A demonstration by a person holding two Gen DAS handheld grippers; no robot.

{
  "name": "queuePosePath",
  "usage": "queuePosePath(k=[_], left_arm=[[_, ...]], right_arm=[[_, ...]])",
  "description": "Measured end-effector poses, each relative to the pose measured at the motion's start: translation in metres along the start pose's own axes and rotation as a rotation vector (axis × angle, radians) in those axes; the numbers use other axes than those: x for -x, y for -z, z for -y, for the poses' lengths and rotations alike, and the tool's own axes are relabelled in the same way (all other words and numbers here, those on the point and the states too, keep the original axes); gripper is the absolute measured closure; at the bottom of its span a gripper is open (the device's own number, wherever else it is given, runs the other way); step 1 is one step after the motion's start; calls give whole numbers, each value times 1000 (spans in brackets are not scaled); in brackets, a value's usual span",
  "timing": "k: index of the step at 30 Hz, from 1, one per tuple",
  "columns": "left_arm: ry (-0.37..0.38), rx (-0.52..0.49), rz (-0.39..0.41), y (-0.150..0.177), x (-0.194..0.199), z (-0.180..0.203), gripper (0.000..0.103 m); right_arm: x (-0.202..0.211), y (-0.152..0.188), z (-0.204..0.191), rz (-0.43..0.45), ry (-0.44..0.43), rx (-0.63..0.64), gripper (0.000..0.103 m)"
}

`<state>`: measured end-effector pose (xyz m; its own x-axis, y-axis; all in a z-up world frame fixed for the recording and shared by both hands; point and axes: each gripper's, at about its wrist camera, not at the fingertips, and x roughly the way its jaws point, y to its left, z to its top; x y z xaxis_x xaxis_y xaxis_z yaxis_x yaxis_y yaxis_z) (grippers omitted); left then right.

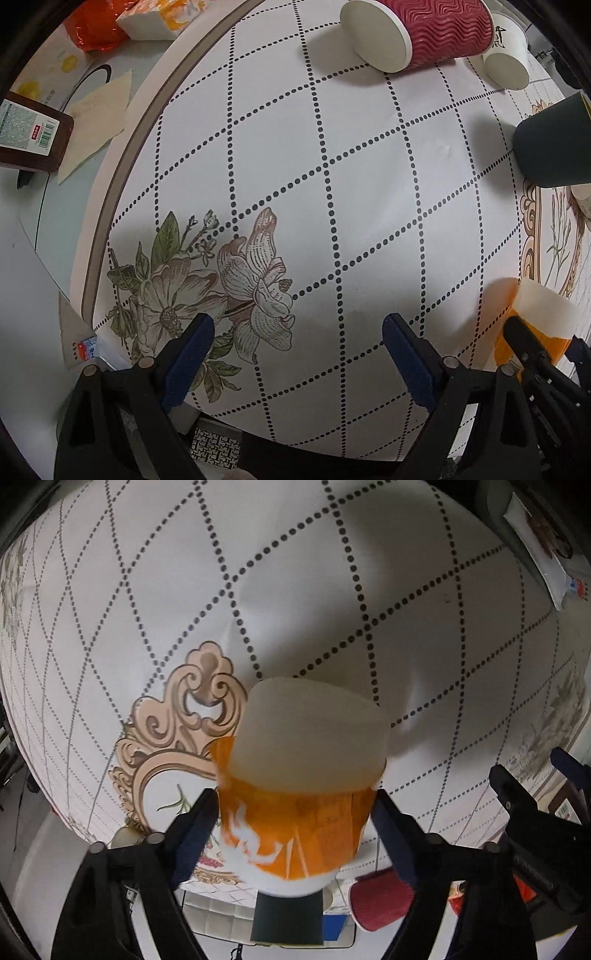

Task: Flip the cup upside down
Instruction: 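Grasp the white-and-orange cup with the right tool while the left tool releases it, then rotate the held cup with the right tool, turning its rim downward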

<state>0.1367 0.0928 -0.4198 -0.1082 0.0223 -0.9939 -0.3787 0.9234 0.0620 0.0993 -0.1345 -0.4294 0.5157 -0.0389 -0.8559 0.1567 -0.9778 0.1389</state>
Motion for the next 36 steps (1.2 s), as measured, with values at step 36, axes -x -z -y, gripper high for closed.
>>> queuePosePath(k=[36], left_arm=[[-45,-79,33,-14,35,65,10]], right_arm=[[-8,98,61,106,-285,-1077,28]])
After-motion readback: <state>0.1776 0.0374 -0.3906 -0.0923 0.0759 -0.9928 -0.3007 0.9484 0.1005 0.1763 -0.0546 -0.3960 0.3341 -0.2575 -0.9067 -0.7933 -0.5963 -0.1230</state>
